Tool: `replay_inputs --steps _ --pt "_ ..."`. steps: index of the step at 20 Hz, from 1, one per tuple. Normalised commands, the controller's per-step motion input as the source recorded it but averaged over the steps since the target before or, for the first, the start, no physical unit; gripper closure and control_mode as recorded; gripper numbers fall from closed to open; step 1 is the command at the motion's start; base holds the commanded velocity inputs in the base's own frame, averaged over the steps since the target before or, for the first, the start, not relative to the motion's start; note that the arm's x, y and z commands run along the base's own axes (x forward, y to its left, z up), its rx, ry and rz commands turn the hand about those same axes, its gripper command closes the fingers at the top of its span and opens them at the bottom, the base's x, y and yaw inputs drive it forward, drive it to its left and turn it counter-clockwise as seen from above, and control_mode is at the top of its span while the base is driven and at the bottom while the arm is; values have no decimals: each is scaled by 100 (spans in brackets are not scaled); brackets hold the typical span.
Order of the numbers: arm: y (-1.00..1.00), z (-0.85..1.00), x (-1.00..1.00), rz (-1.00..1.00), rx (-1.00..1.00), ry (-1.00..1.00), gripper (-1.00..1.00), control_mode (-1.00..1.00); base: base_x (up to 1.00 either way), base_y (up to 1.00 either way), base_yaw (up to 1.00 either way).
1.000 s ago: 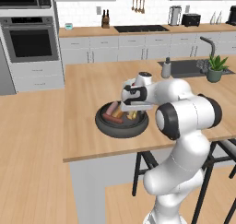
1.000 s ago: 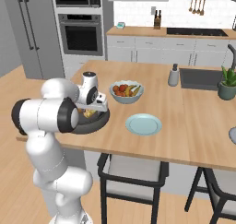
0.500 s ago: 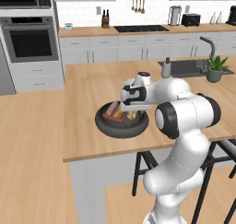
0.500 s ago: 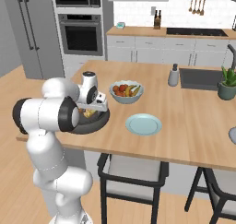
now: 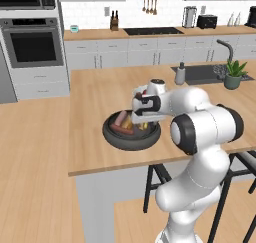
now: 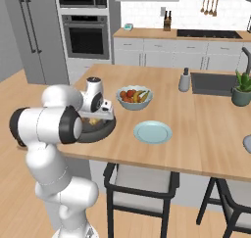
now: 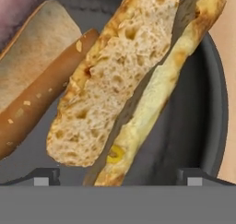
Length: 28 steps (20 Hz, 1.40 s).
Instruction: Place one bun and one sausage from the bowl on each plate.
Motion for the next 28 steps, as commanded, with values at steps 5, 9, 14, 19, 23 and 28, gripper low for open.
replay_inputs --steps 5,9,14,19,23,28 --pt "16 -40 17 7 0 -12 -100 -100 0 0 0" --pt "1 -63 34 2 1 -13 -100 -100 0 0 0" --pt "-21 -48 6 0 5 -5 -100 -100 0 0 0" --pt "-63 -35 0 0 5 0 -100 -100 0 0 0" --pt "17 -54 0 0 0 0 -100 -100 0 0 0" --pt "12 -63 0 0 0 0 100 -100 0 0 0"
